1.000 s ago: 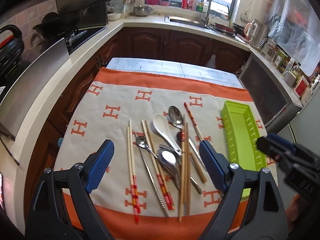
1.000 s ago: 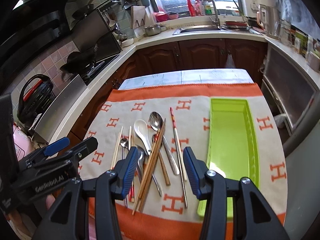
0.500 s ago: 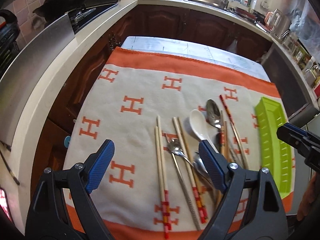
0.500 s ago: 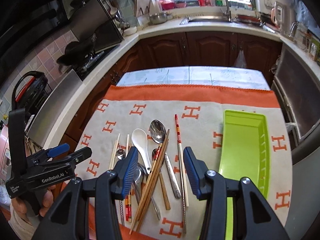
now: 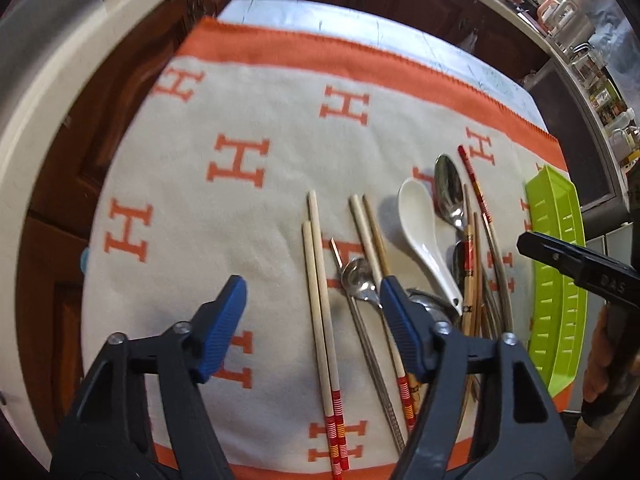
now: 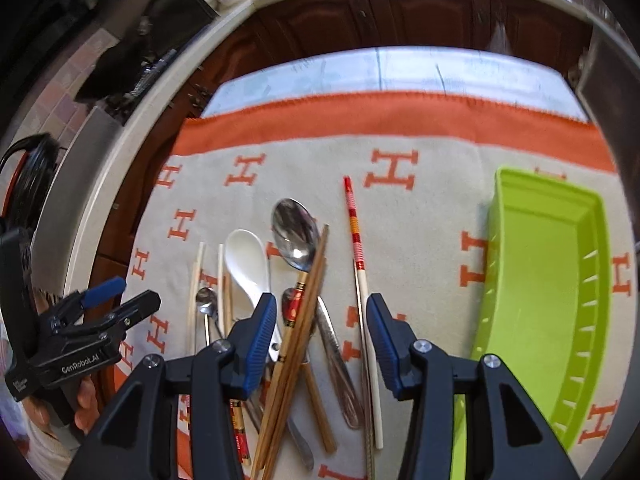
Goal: Organize utensils
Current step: 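Grasp the red-banded chopstick with the right gripper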
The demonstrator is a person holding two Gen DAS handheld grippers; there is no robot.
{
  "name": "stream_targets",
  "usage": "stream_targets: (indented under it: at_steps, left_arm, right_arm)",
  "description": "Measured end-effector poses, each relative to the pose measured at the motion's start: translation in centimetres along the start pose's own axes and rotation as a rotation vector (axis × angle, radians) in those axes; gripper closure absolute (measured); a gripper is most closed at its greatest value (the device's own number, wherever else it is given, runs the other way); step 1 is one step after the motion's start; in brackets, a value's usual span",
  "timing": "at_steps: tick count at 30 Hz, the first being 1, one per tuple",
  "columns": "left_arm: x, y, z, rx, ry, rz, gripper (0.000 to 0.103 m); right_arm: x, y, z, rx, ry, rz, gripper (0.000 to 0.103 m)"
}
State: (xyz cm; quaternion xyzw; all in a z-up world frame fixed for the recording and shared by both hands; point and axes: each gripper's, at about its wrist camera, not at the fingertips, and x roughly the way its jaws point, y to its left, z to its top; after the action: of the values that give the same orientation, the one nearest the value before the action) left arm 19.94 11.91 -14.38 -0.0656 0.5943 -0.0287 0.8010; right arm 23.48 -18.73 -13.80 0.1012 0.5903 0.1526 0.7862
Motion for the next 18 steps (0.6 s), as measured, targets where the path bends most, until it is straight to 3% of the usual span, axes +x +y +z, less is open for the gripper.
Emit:
stream_targets:
  at_steps: [3, 7, 12, 18]
  left_arm:
    - [0.9, 0.5, -0.5, -0.011, 0.038, -0.012, 0.049]
    - [1.5, 0.9, -1.2, -0.015, 0.076, -0.02, 0.058]
    - [1.7, 0.6, -1.9, -0.004, 0.105, -0.022, 0.059]
    - [1.0, -1.4, -2.6, 0.042, 0.103, -0.045, 0.059]
  right_arm:
    - [1.4, -1.1, 0.3, 0.016, 0.045, -0.004, 0.059]
    - [3.1, -2.1, 0.3, 0.031, 0.104, -0.006, 0.085]
    - [4.0, -2.4, 0.0, 0.008, 0.127, -0.048, 0.094]
    - [4.8, -2.5, -0.1, -0.018, 0.158, -0.077, 0.094]
